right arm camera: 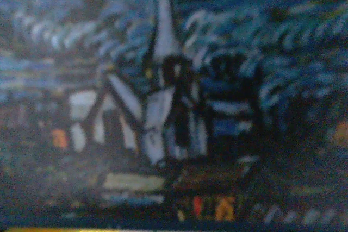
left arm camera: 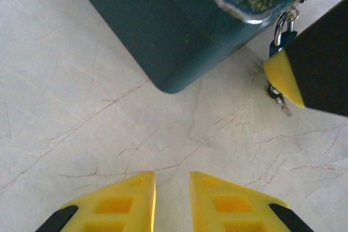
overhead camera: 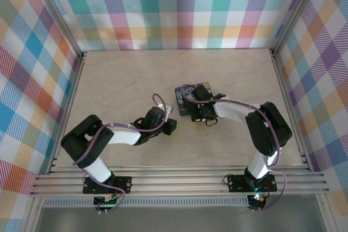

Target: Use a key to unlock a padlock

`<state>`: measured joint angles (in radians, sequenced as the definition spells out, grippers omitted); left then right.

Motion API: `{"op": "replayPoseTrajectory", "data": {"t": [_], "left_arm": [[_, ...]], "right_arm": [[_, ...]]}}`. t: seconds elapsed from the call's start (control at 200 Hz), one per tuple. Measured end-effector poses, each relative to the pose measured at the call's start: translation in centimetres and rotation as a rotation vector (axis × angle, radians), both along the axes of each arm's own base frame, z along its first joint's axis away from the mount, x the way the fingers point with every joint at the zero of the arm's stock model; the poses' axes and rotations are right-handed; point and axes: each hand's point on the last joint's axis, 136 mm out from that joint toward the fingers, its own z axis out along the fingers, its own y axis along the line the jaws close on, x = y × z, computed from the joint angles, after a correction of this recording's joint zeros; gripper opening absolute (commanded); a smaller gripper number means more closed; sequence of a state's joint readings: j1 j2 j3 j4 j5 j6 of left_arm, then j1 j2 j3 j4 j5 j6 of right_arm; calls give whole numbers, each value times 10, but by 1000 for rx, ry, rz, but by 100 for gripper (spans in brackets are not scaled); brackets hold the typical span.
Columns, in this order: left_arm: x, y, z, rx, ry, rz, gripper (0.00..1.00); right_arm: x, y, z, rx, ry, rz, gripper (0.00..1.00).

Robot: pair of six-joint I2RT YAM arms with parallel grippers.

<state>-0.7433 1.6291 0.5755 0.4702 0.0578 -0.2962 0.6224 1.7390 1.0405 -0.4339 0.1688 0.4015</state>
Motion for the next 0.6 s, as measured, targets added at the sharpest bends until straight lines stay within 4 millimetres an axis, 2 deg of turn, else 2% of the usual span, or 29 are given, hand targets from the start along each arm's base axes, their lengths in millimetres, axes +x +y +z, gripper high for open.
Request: {"op": "replayPoseTrajectory", "data": {"t": [0.265, 0.425, 0.6], "left_arm": [[-2, 2, -3, 4, 7, 2, 23], [-2, 4, -3, 6, 2, 9, 22], [-3, 7, -6, 16, 4, 16, 22]], "right_arm": [[8, 5, 6, 0, -25, 19, 48], [9, 6, 0, -5, -15, 21, 43], [7, 5, -10, -18, 10, 18, 28]]}}
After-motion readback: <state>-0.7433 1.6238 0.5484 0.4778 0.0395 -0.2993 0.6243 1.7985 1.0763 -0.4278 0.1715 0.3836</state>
